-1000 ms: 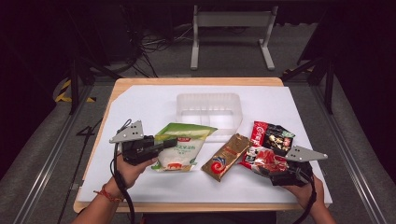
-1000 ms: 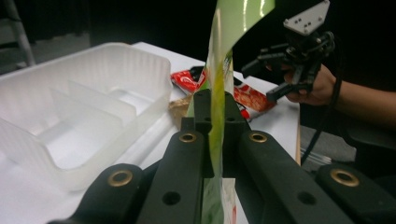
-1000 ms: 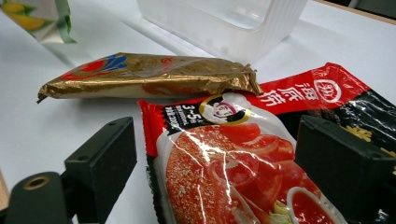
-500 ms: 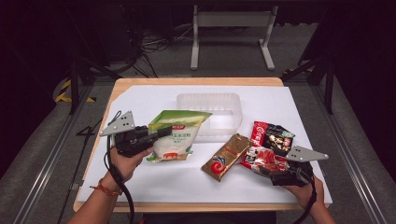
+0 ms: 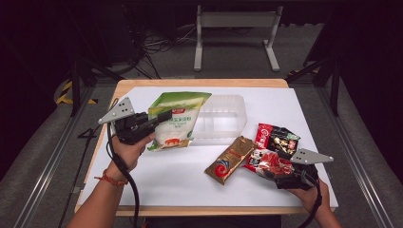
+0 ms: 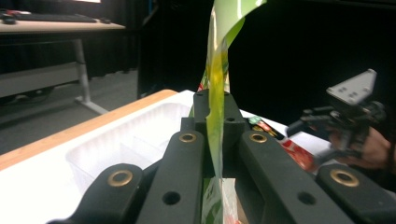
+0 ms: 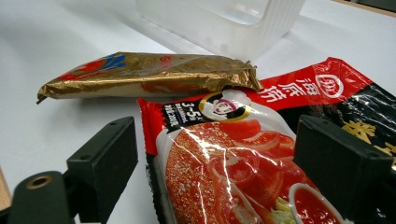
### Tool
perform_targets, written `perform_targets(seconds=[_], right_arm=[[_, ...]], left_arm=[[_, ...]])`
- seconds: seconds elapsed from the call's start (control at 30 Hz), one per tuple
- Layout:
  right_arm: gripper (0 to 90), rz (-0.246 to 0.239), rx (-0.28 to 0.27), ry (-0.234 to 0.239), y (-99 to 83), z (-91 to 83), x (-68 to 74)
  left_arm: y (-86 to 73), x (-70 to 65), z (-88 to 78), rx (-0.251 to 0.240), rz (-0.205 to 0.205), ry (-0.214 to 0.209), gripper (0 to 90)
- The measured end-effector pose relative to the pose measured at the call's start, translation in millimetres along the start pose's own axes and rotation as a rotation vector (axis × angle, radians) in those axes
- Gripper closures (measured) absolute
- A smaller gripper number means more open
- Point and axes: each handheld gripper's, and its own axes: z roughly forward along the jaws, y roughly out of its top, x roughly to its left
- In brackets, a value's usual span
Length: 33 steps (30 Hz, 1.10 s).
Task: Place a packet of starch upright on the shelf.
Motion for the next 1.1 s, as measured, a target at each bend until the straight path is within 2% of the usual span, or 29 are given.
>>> perform_targets(seconds=[0.07,0.27,0.37,0.47,0.57,0.6,0.67,0.73,0.83,0.9,1.1], right_arm=[[14.4,-0.005,0.001,-0.001,0.1,0.5,0.4],[14.3,-0.008,0.003,0.001,-0.1,0.1,0.7],[14.4,-0.002,0.001,0.001,-0.5,0.0,-0.2],[14.4,-0.003,0.000,0.000,-0.4,-0.4,-0.2],[14.4,-0.009,-0.004,-0.002,-0.3,-0.9,0.5],[14.4,-0.009,-0.009,-0.002,-0.1,-1.3,0.6],[14.3,-0.010,-0.019,-0.006,0.1,-2.6,0.2],[14.0,-0.010,-0.023,-0.016,0.3,-4.3,-0.3],[13.9,-0.006,-0.035,-0.017,0.3,-6.6,-0.6],[13.9,-0.010,-0.034,-0.018,0.4,-6.7,0.0],[13.9,-0.008,-0.036,-0.019,0.2,-6.8,-0.6]], left_arm=[[3.8,2.7,4.8,0.002,0.008,0.026,90.0],[14.0,14.6,15.2,-0.023,-0.019,0.067,90.0],[16.6,20.9,25.2,-0.023,-0.049,0.086,90.0],[18.8,23.8,31.6,-0.012,-0.037,0.110,90.0],[21.3,29.6,41.9,-0.024,-0.057,0.123,90.0],[22.3,30.7,45.4,-0.021,-0.050,0.133,90.0],[23.8,34.0,52.7,-0.018,-0.067,0.132,90.0],[24.9,36.2,61.2,-0.003,-0.050,0.157,90.0],[25.1,40.9,70.8,0.000,-0.062,0.171,90.0],[24.9,45.1,76.7,-0.003,-0.085,0.172,90.0],[23.1,54.4,96.2,0.023,-0.094,0.208,90.0]])
